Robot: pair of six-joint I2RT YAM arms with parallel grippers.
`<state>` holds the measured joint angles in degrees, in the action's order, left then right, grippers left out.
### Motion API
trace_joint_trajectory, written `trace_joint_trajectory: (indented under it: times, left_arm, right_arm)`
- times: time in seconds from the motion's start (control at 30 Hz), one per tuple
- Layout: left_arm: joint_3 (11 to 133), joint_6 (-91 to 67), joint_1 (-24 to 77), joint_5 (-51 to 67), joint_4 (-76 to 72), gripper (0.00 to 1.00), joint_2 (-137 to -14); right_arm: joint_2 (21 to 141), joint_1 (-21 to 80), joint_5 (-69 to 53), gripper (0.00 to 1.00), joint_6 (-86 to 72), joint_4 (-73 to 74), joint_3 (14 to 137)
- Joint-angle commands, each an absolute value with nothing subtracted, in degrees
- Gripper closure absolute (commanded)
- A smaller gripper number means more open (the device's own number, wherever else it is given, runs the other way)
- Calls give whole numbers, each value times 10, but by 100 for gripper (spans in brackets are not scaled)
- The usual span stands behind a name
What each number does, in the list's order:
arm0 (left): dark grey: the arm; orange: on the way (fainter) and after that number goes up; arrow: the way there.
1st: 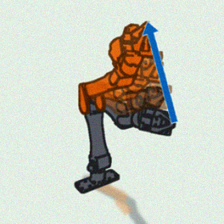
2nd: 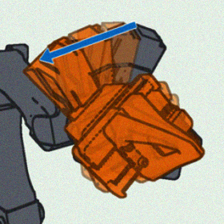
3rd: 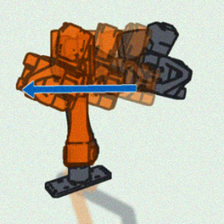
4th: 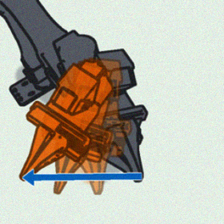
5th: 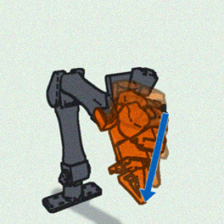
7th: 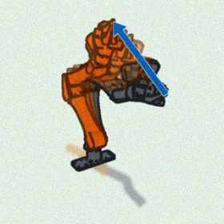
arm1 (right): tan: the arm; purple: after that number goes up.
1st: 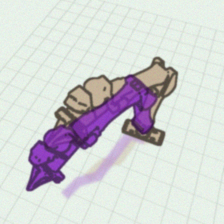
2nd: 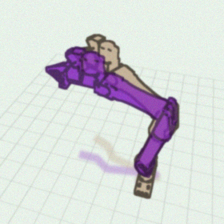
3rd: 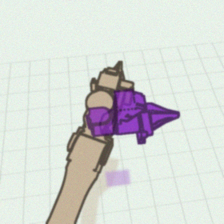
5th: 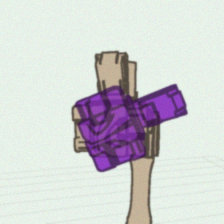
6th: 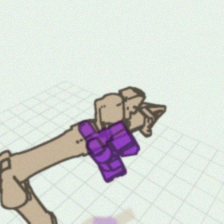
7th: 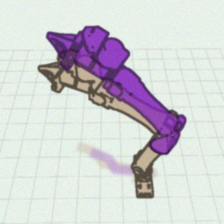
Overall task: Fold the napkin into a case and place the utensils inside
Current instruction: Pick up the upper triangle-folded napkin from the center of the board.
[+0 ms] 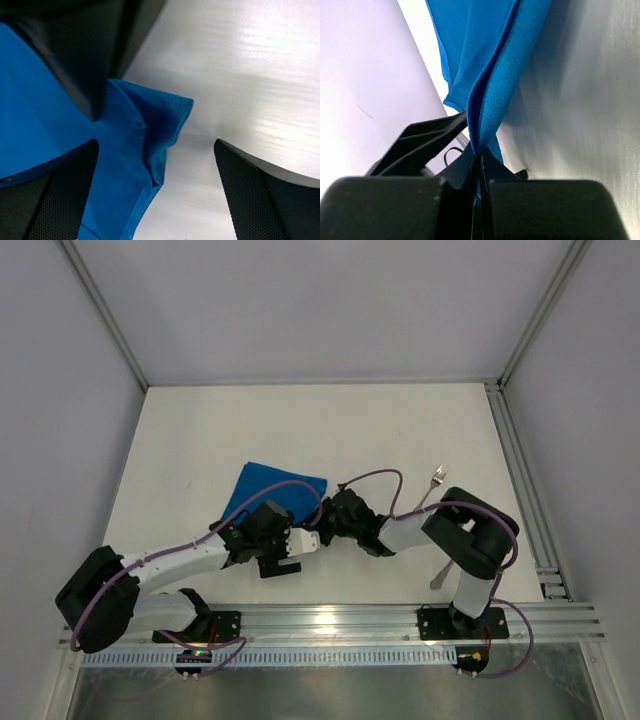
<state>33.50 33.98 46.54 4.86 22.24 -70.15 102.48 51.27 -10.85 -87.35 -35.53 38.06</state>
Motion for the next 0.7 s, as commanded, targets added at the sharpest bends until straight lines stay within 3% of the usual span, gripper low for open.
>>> trace_joint_trajectory:
  times: [0.0, 0.2, 0.67]
  left_arm:
    - [296, 359, 474, -16, 115, 1, -699]
    - [256, 344, 475, -72, 6, 3, -686]
    - [126, 404, 475, -221, -77, 35, -616]
  right_arm:
    - [1005, 512, -108, 96, -882, -350, 405]
    - [990, 512, -93, 96, -876, -319, 411]
    - [989, 504, -100, 96, -864, -311, 406]
